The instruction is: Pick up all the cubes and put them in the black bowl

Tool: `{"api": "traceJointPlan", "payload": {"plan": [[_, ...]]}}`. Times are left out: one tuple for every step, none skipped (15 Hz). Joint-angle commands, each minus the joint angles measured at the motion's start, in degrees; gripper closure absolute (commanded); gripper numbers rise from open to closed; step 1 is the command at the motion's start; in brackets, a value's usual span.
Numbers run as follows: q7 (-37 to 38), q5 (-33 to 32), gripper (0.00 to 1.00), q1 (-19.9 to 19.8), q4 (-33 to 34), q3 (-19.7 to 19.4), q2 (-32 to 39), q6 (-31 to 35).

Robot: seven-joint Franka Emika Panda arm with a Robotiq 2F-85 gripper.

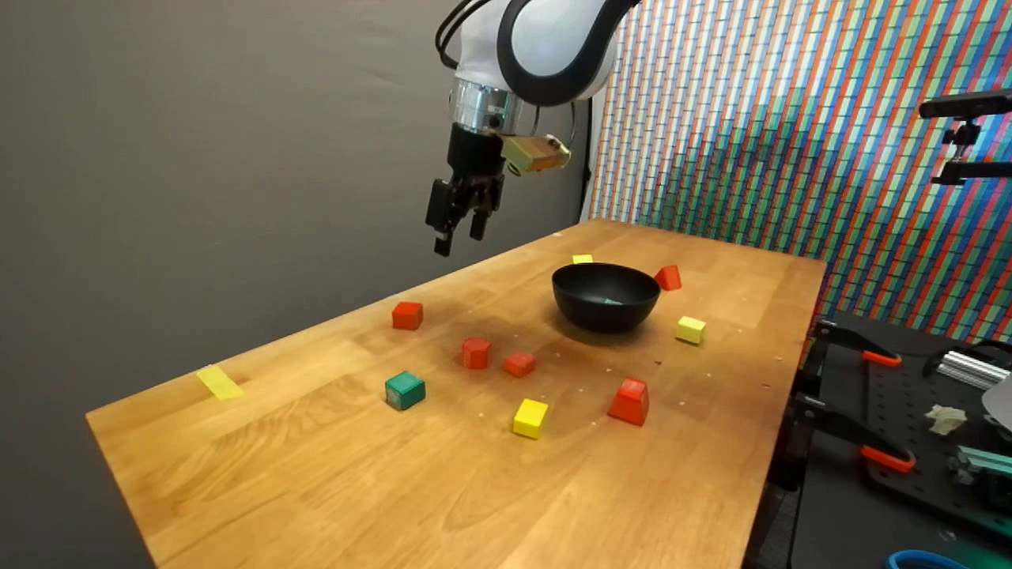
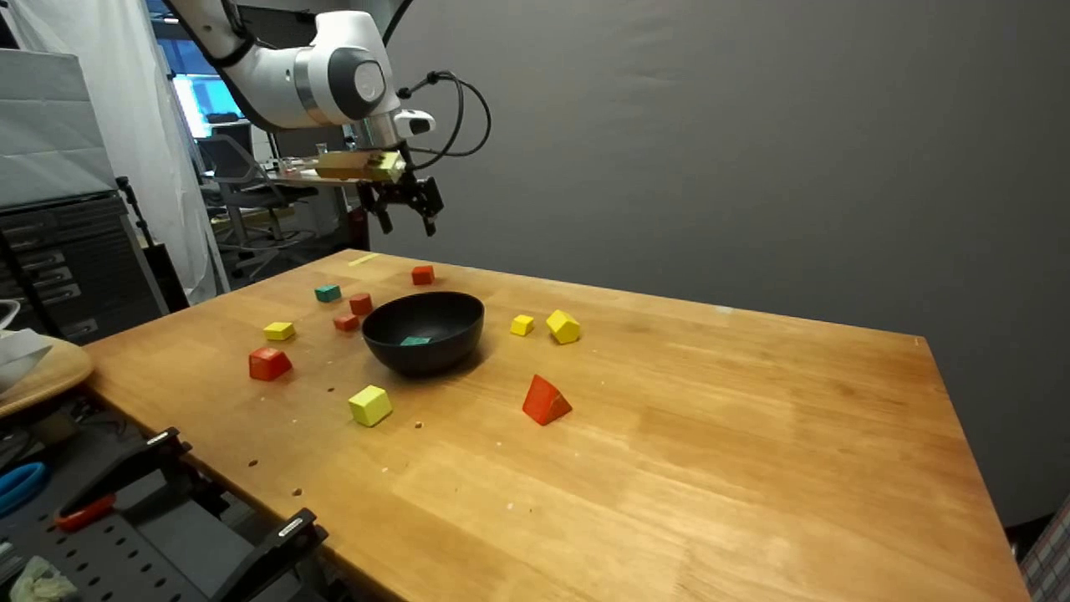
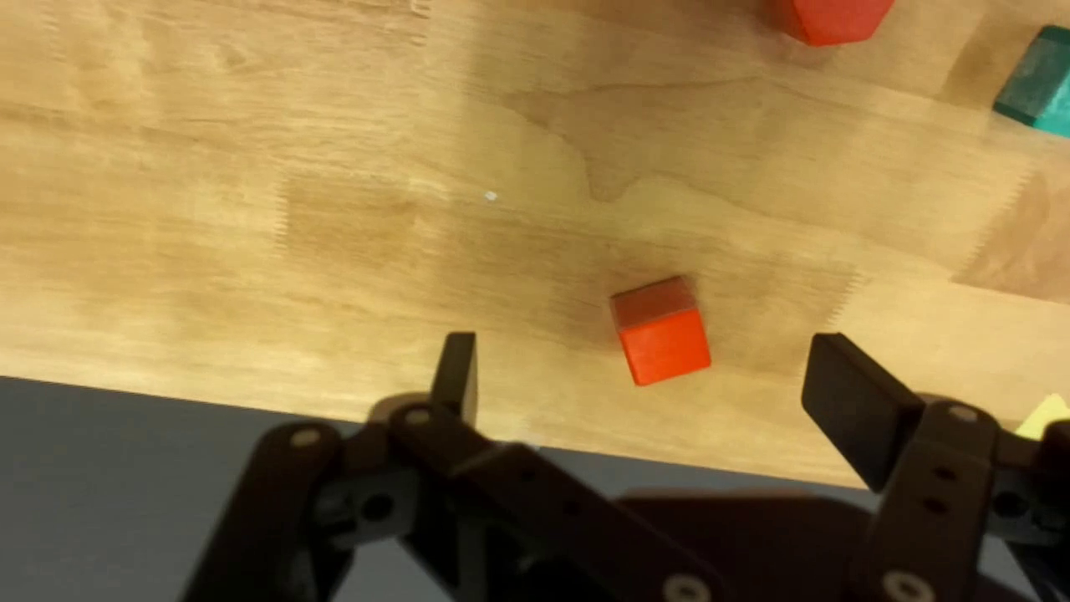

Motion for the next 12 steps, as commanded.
{"api": "traceJointPlan", "payload": {"plan": [[-8.5,-0.1,0.0,-0.8,8.6,1.7,7.2,-2.6],[-11.2,1.3,0.0,-1.8,10.3,3.3,8.8,-3.1],[-12.1,0.3,0.0,-1.1,11.9,2.8,10.3,-2.8],[-12.6,-0.3,0.0,-0.5,13.3,2.4,11.7,-2.5],[-12.9,-0.9,0.0,0.1,14.8,2.0,13.1,-2.3],[-13.8,-1.2,0.0,0.4,16.2,1.9,14.5,-2.5],[-14.4,-1.1,0.0,0.5,17.4,2.2,15.7,-2.7],[-14.9,-1.1,0.0,0.7,18.6,2.2,17.0,-2.8],[-15.3,-0.9,0.0,0.8,19.7,2.4,18.1,-2.9],[-15.6,-0.9,0.0,1.0,20.9,2.4,19.2,-3.0],[-15.9,-1.1,0.0,1.4,22.2,2.3,20.5,-3.2],[-16.2,-1.3,0.0,1.7,23.3,2.1,21.6,-3.5]]}}
